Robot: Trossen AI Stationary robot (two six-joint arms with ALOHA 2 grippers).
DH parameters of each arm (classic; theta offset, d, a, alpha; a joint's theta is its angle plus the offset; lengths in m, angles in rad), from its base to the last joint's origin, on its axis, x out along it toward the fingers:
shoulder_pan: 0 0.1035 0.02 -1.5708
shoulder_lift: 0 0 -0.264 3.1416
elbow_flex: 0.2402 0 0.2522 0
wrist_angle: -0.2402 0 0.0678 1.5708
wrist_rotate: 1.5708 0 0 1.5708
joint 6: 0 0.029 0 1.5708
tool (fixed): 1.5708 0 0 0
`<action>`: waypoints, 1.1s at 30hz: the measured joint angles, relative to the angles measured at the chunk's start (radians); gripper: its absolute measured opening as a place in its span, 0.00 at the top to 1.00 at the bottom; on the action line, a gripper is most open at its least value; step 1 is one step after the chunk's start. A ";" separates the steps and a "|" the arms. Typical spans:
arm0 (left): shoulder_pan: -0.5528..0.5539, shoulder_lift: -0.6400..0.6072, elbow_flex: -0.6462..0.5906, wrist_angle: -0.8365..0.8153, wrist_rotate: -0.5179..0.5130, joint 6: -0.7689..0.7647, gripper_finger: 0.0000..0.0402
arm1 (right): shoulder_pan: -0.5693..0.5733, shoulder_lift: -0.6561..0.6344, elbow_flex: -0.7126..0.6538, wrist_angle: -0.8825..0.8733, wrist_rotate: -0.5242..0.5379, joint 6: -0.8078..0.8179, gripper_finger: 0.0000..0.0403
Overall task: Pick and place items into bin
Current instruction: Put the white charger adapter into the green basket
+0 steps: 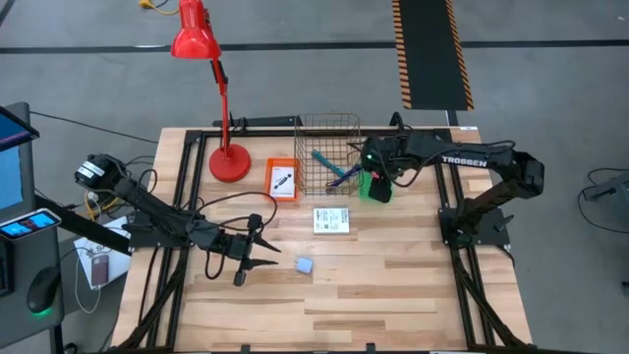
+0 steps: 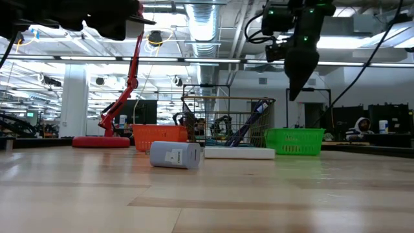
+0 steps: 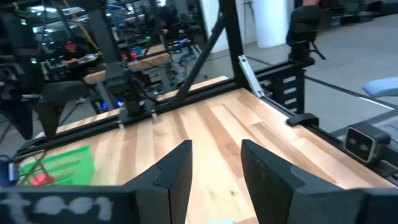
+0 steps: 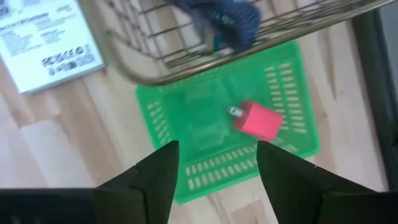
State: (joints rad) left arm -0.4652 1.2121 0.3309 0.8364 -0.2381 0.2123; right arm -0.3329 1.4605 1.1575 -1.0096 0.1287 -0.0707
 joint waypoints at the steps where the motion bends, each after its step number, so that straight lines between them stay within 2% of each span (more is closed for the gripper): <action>1: 0.000 0.000 0.000 -0.001 0.004 0.000 0.68 | 0.010 0.000 0.000 -0.010 0.000 0.010 0.48; 14: 0.000 0.000 0.000 0.030 -0.006 -0.051 0.68 | 0.174 0.000 0.000 -0.060 -0.002 0.105 0.47; 24: 0.000 0.000 0.000 0.045 -0.012 -0.069 0.68 | 0.361 0.000 0.000 -0.104 -0.027 0.168 0.48; 28: 0.000 0.000 0.000 0.045 -0.052 -0.077 0.68 | 0.428 -0.021 0.000 -0.104 -0.026 0.190 0.49; 33: 0.001 0.000 0.000 0.045 -0.087 -0.089 0.68 | 0.474 -0.097 -0.011 -0.038 0.042 0.221 0.49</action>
State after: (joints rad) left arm -0.4644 1.2121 0.3309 0.8818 -0.3256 0.1232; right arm 0.1406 1.3633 1.1469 -1.0476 0.1710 0.1506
